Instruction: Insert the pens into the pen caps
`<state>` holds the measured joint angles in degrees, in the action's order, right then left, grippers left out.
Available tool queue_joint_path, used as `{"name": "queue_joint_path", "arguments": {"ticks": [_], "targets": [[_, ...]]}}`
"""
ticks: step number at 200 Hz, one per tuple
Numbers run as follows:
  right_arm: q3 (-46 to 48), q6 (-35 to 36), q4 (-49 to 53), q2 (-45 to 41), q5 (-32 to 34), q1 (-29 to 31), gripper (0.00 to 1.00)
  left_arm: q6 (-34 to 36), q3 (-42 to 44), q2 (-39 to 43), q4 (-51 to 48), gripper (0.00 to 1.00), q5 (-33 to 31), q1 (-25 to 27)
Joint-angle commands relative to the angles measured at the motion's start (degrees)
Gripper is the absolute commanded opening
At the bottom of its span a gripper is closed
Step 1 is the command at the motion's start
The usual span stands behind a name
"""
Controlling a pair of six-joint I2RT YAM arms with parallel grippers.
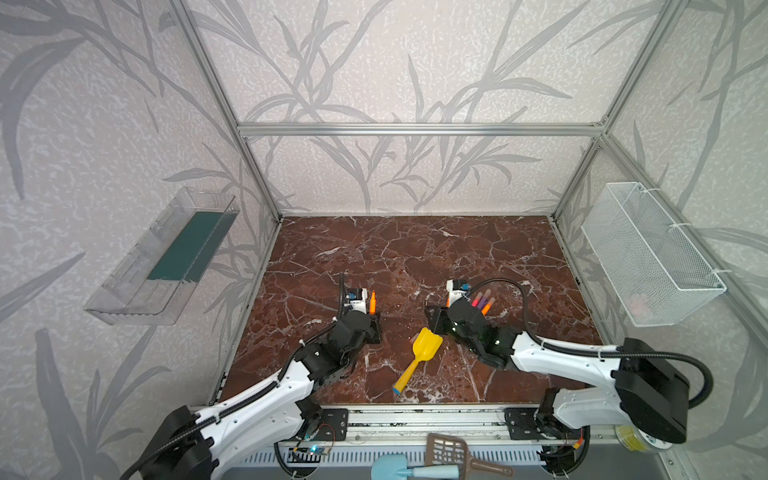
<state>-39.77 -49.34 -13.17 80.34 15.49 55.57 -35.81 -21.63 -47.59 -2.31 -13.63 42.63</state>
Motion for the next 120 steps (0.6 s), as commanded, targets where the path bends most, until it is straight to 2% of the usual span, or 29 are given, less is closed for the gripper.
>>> {"name": "queue_joint_path", "arguments": {"ticks": [1,43,120], "targets": [[-5.78,5.05,7.04,6.2,-1.51,1.12,0.36,-0.93,0.99,3.47,-5.28,0.0,-1.18,-0.92],[-10.81,5.0,9.17,14.24,-2.3,1.22,0.36,-0.84,1.63,6.05,-6.53,0.0,-1.05,-1.32],[-6.33,3.98,6.36,13.8,-4.12,1.82,0.36,-0.95,1.59,5.97,-6.24,0.0,-0.71,-1.41]]}}
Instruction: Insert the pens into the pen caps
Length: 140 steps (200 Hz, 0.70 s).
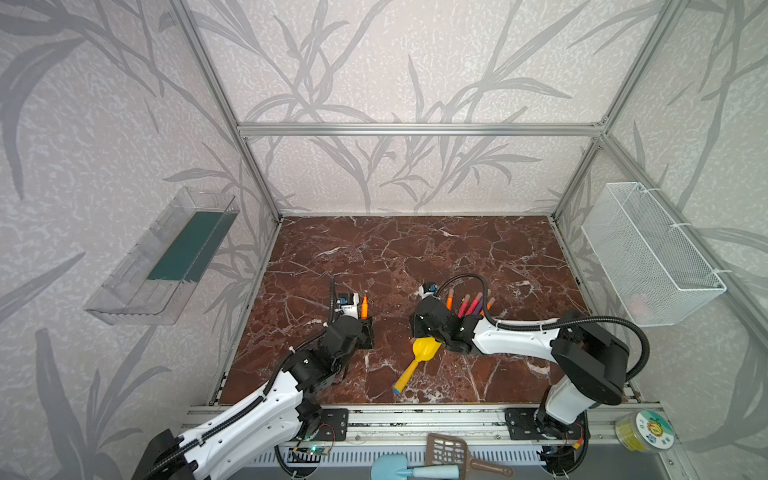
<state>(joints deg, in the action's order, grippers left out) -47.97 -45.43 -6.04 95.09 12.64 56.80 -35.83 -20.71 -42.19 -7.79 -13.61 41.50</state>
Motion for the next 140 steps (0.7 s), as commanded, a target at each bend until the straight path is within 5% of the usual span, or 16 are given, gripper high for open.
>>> {"name": "queue_joint_path", "arguments": {"ticks": [1,140], "targets": [[1.89,0.07,-0.79,-0.96,-1.34,0.6,0.36,-0.91,0.67,0.6,-0.74,0.0,-0.68,-0.27],[8.81,-1.42,1.5,-7.45,0.92,4.27,0.37,-0.93,0.84,0.3,0.74,0.0,-0.03,-0.31]]}}
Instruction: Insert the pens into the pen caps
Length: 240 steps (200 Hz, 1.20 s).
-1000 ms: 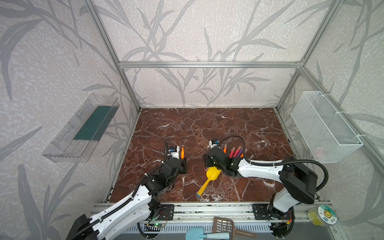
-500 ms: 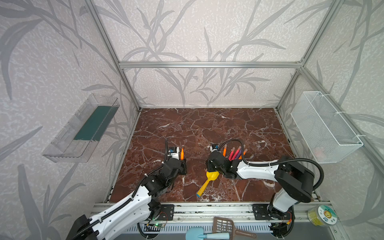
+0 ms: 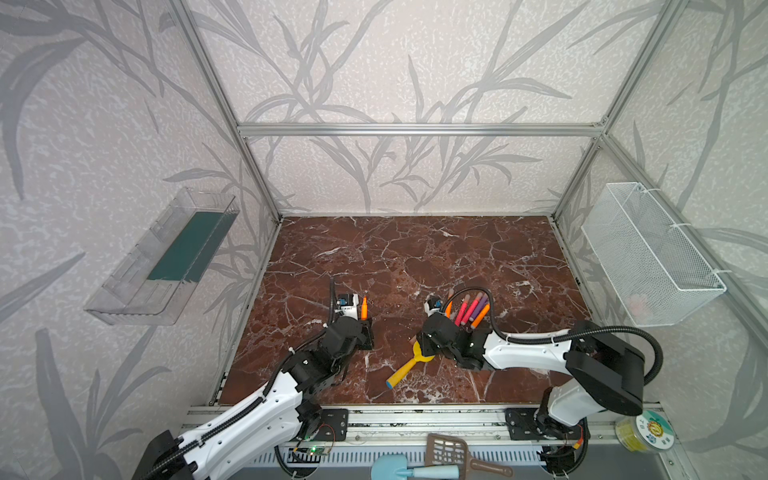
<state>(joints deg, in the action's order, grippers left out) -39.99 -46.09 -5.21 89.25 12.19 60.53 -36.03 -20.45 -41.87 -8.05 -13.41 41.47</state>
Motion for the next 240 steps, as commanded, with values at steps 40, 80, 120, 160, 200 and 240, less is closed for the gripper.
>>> {"name": "queue_joint_path", "arguments": {"ticks": [40,80,120,160,200,240], "targets": [[-2.81,1.25,2.24,-1.16,1.35,1.04,0.4,-0.88,0.79,0.04,1.39,0.0,0.05,-0.32],[-9.93,3.67,5.63,4.69,0.42,2.5,0.4,-1.31,0.72,0.23,0.13,0.0,-2.3,-0.41],[-14.8,4.88,10.02,9.91,1.37,4.87,0.4,-1.28,-0.21,0.46,-1.98,0.0,-2.39,-2.77],[-16.0,4.35,12.57,12.6,1.9,8.1,0.4,-0.73,-0.73,2.23,-3.01,0.0,-1.11,-4.28],[-15.38,3.42,16.31,13.75,3.7,9.9,0.39,-0.8,-0.62,2.92,-3.33,0.0,-0.48,-4.57],[-12.44,1.39,19.73,11.77,8.53,10.19,0.39,-0.97,-0.27,3.27,-2.94,0.0,-0.1,-4.81]]}}
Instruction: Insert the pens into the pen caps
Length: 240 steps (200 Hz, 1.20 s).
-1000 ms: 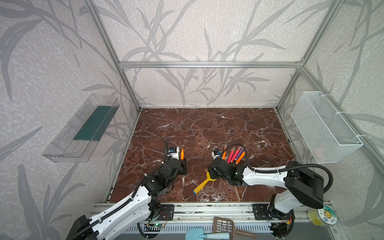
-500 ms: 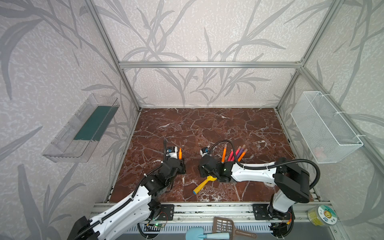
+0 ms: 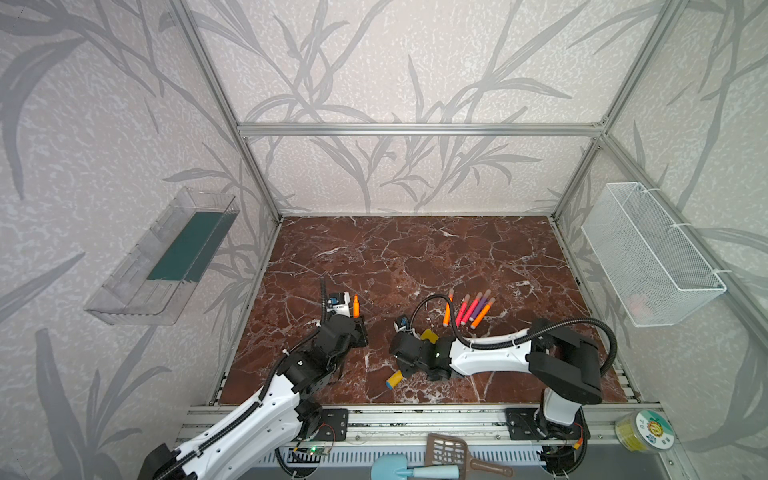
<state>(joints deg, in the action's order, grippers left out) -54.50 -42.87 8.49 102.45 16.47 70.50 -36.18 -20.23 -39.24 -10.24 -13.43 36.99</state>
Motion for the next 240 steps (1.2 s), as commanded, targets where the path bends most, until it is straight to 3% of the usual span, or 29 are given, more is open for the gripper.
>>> {"name": "queue_joint_path", "arguments": {"ticks": [1,67,109,155,240], "targets": [[2.18,-1.89,6.06,-1.49,4.35,0.24,0.39,-0.82,-0.5,0.61,-0.75,0.0,-0.05,-0.33],[4.31,-4.68,8.04,-2.45,9.43,0.01,0.45,-0.91,-0.34,0.54,-0.22,0.0,0.42,-0.43],[2.37,-3.94,4.45,0.24,6.05,-0.83,0.53,-0.93,-0.34,0.66,-0.14,0.0,0.73,-0.44],[1.44,-4.76,-0.43,4.17,1.71,-3.75,0.54,-0.64,-0.16,2.01,-1.14,0.0,0.82,-0.58],[-3.37,-4.36,2.06,9.46,3.01,-4.9,0.54,-0.45,0.1,3.43,-1.82,0.0,0.83,-0.69]]}}
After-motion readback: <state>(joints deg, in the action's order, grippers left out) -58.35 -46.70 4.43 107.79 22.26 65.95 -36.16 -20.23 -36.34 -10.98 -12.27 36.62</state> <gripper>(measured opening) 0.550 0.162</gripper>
